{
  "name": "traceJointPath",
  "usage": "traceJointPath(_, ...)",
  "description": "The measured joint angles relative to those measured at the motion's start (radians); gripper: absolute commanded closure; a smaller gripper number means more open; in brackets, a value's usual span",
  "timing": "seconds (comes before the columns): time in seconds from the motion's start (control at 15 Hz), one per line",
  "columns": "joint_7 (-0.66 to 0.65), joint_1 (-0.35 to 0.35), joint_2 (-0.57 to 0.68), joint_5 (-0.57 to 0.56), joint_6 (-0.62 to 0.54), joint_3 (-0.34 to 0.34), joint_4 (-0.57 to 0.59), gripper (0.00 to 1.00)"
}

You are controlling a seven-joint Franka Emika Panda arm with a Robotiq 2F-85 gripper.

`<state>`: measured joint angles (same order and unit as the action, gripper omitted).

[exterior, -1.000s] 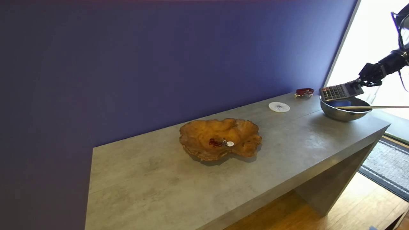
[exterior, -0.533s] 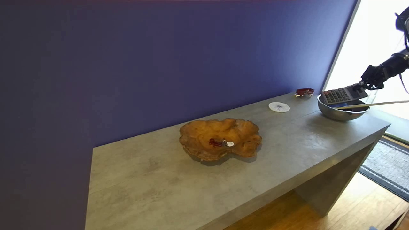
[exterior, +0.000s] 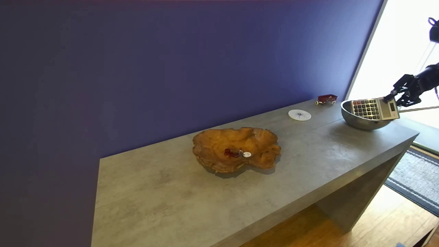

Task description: Pick up the calculator and put it in the silver bowl

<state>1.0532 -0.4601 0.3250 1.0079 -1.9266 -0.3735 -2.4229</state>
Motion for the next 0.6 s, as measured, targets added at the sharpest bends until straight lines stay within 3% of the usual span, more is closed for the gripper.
traceJointPath(0.2, 0.000, 0.000, 0.001, 0.008, -0.004, -0.006, 0.000, 0.01)
traceJointPath(0.6, 0.095, -0.022, -0.166, 0.038, -0.040, -0.076, -0.076, 0.00)
